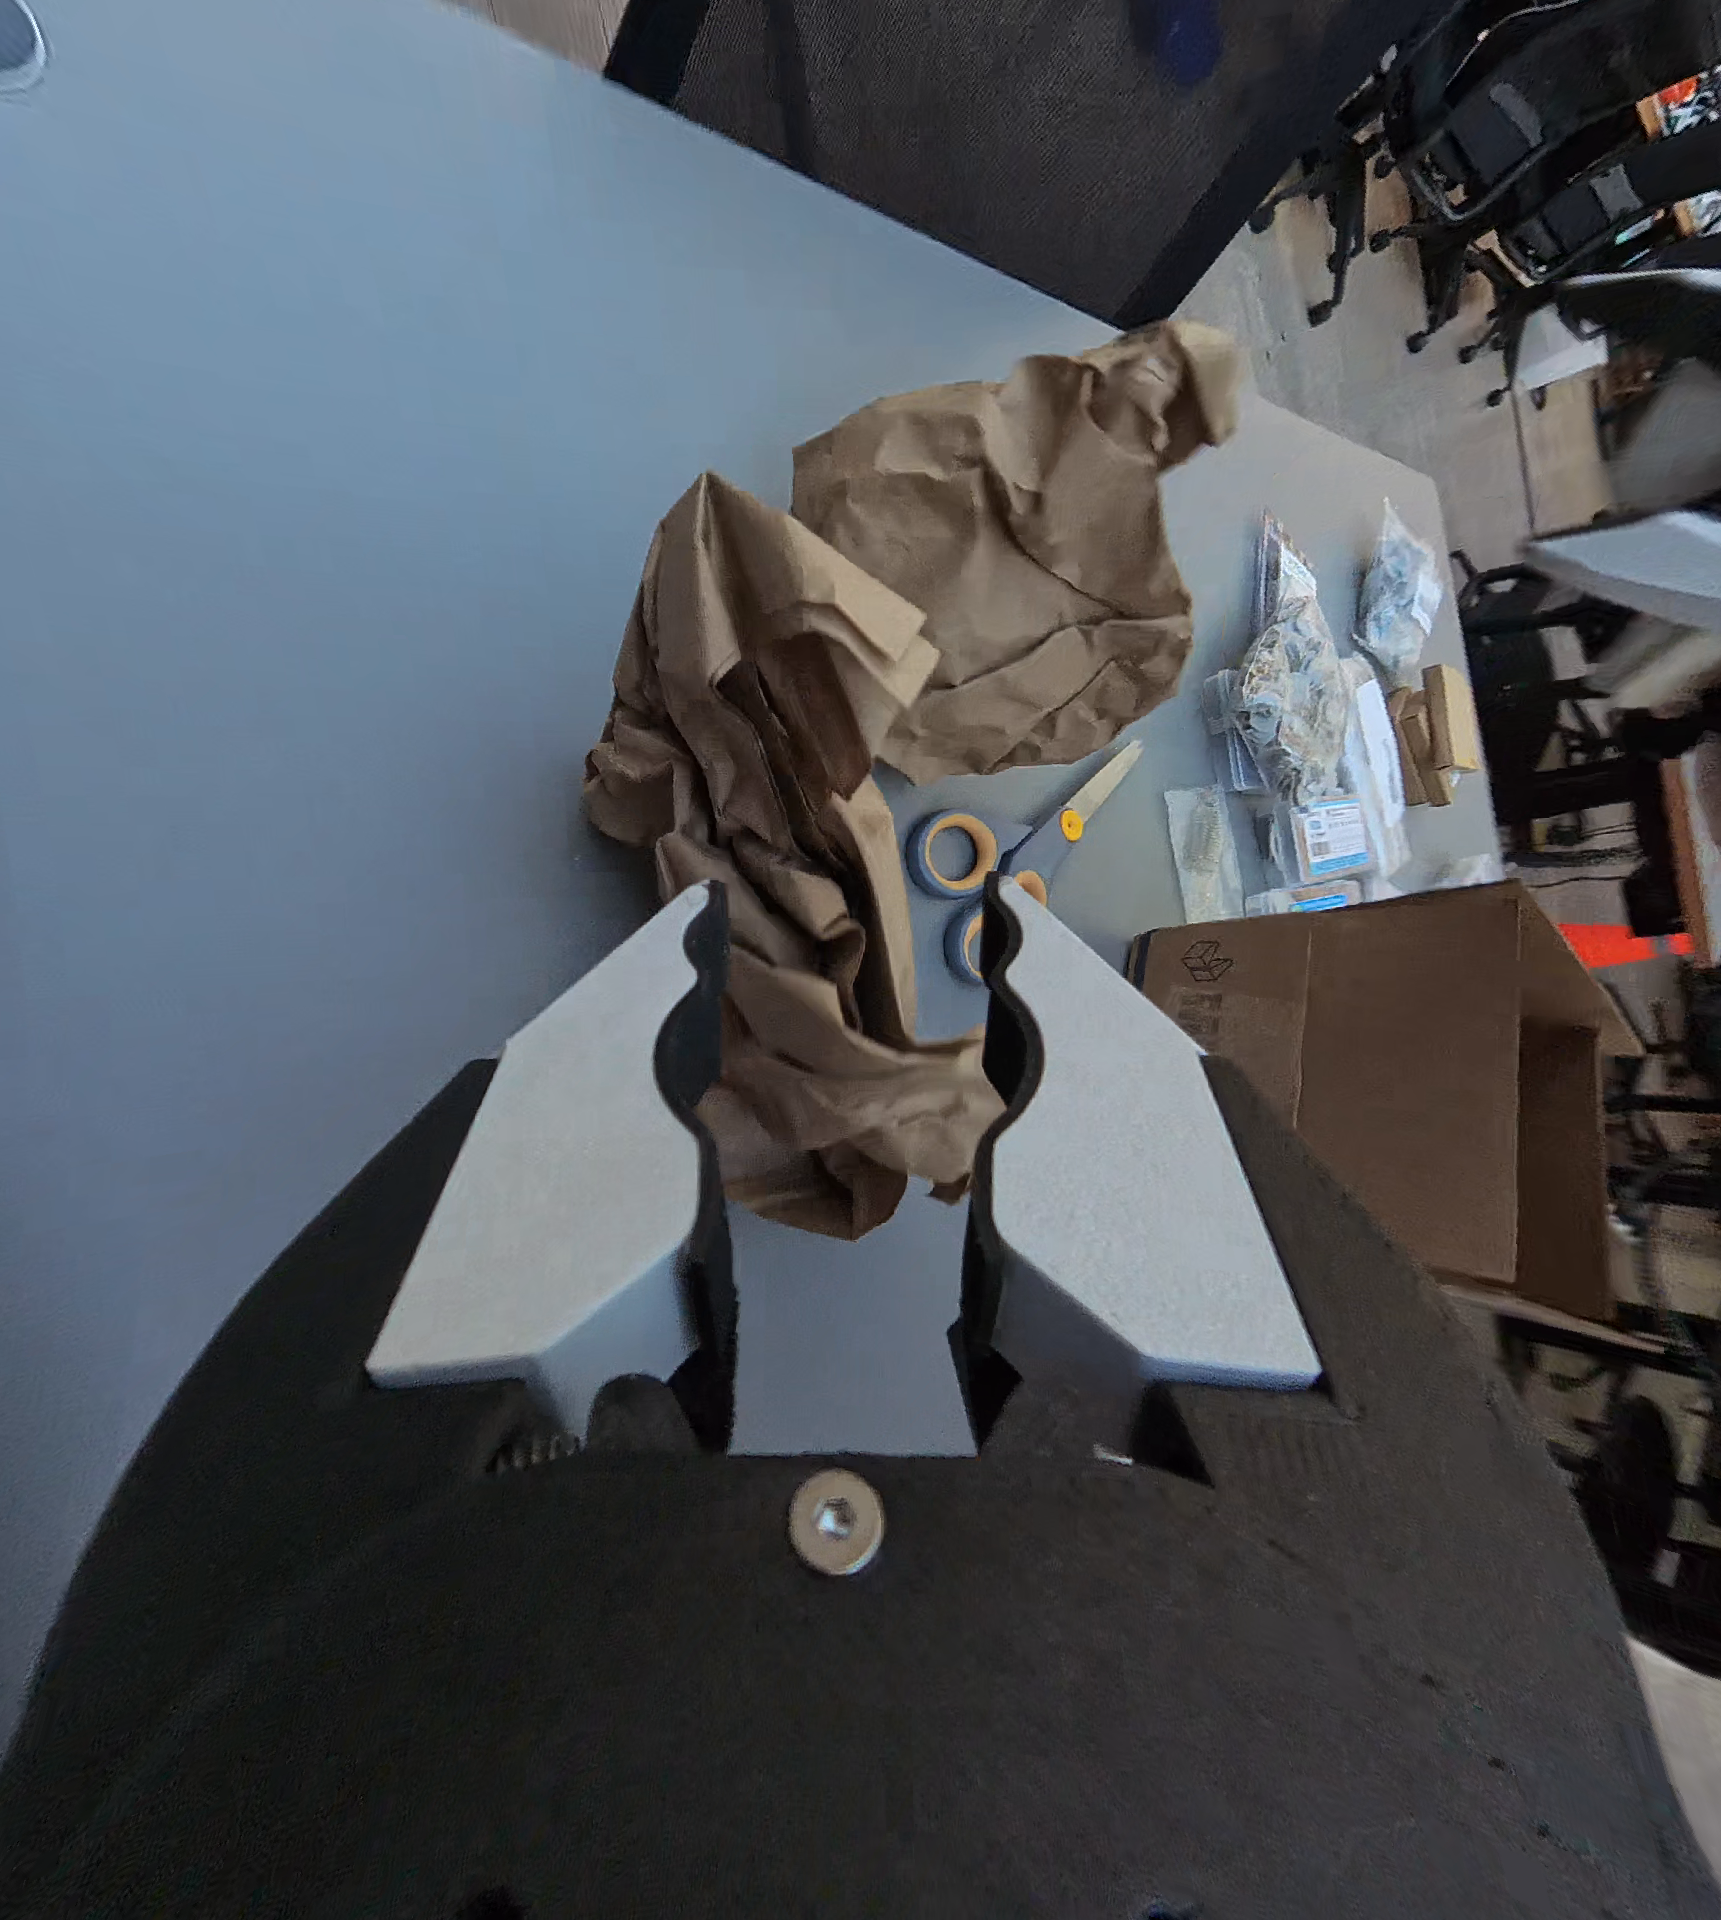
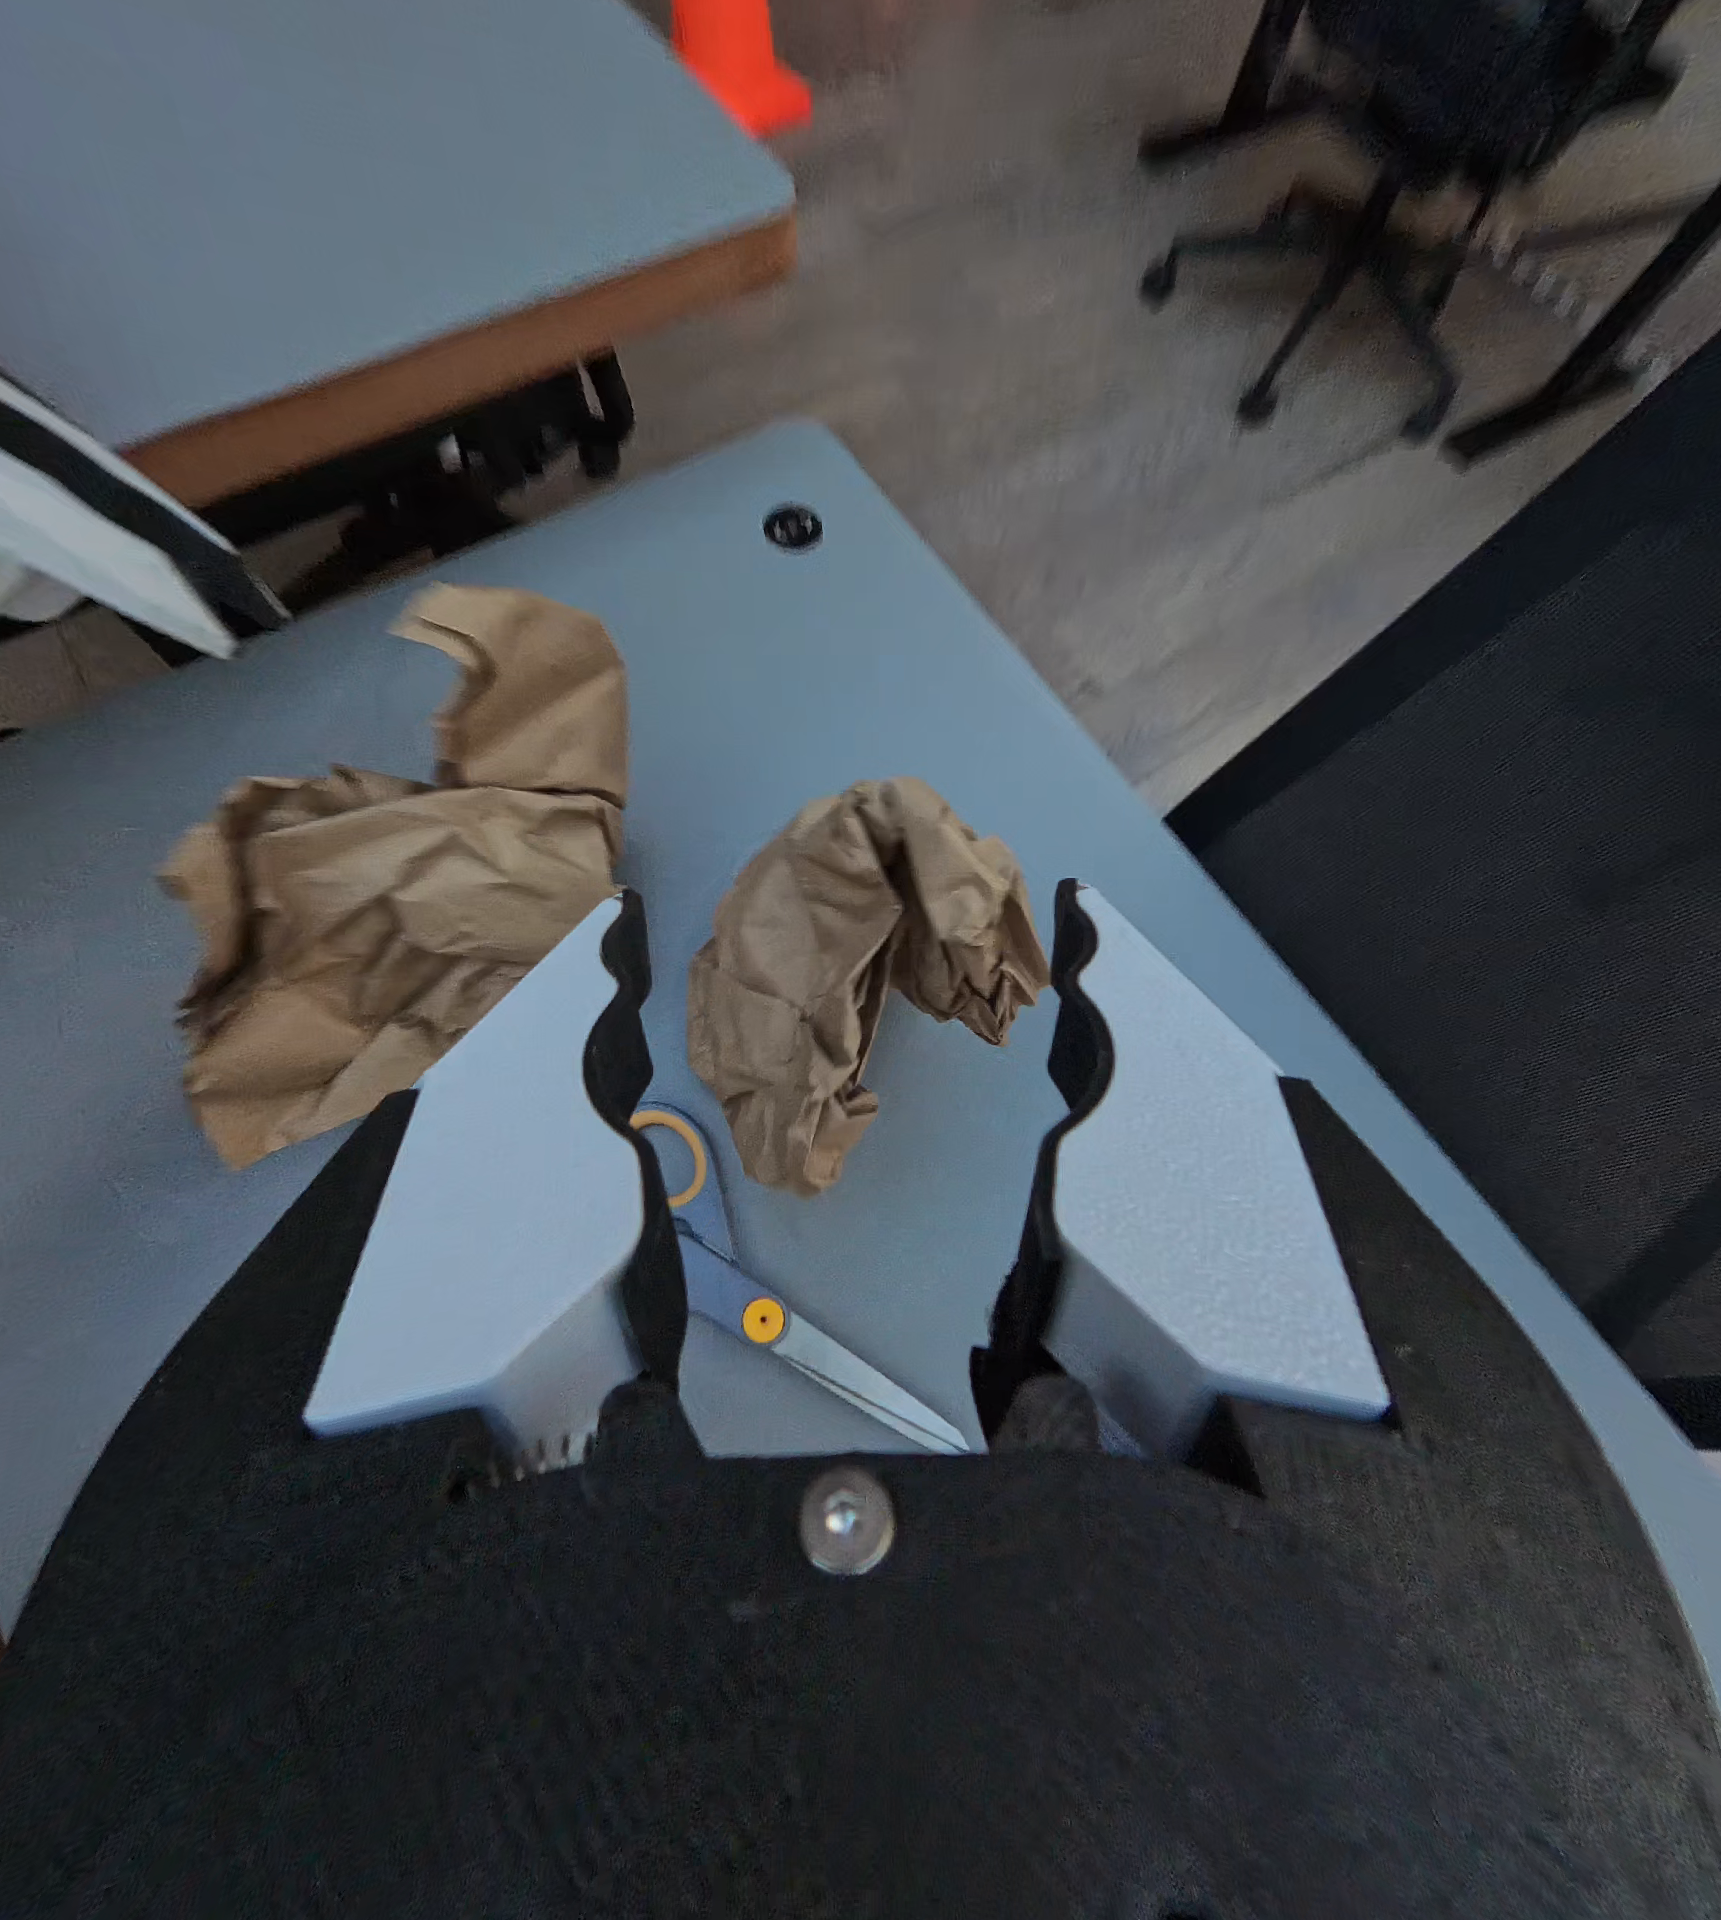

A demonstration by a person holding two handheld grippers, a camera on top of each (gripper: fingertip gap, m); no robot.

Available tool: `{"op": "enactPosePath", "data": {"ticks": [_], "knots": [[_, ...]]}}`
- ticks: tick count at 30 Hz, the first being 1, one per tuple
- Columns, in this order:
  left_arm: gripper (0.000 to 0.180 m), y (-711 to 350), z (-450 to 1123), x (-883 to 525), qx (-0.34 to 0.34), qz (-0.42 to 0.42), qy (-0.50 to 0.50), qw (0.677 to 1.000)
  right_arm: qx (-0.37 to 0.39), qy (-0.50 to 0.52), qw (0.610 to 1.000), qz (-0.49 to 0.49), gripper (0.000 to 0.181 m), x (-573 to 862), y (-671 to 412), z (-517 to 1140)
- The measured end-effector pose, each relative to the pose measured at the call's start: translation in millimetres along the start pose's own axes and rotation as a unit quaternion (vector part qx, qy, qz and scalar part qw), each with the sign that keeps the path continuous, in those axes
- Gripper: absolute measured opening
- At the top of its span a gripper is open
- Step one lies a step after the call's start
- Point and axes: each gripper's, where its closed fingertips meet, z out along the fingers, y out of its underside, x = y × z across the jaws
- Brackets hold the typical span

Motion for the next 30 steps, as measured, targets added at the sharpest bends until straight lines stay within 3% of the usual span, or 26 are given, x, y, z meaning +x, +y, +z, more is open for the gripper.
{"op": "enactPosePath", "data": {"ticks": [1, 4, 9, 13, 15, 20, 26, 30], "knots": [[0.050, 1.9, -10.4, 12.1, 0.015, 0.028, -0.009, 0.999, 0.045, -0.008, 0.999, -0.021, 0.074, -14.5, -6.7, -44.5], [0.047, 22.4, -31.9, 82.3, 0.048, 0.073, 0.036, 0.996, 0.082, -0.137, 0.985, -0.060, 0.032, -85.2, 33.0, -154.2], [0.054, 92.0, 4.9, 211.8, -0.028, 0.106, 0.162, 0.981, -0.091, -0.158, 0.983, -0.021, 0.049, -104.1, 158.5, -169.3], [0.054, 126.2, 54.2, 242.9, -0.093, 0.166, 0.141, 0.972, -0.265, -0.105, 0.950, -0.130, 0.052, -99.0, 216.8, -121.3], [0.052, 132.0, 63.8, 246.5, -0.099, 0.170, 0.135, 0.971, -0.315, -0.079, 0.937, -0.133, 0.044, -97.1, 231.3, -108.4], [0.046, 125.1, 47.4, 234.1, -0.066, 0.152, 0.115, 0.979, -0.292, -0.052, 0.950, -0.095, 0.042, -101.6, 219.0, -103.5], [0.047, 107.0, 24.3, 216.0, -0.018, 0.153, 0.080, 0.985, -0.246, -0.030, 0.933, -0.260, 0.053, -102.5, 220.8, -97.4], [0.046, 108.4, 18.6, 219.9, -0.011, 0.166, 0.075, 0.983, -0.300, -0.045, 0.906, -0.296, 0.064, -101.5, 259.7, -92.1]]}}
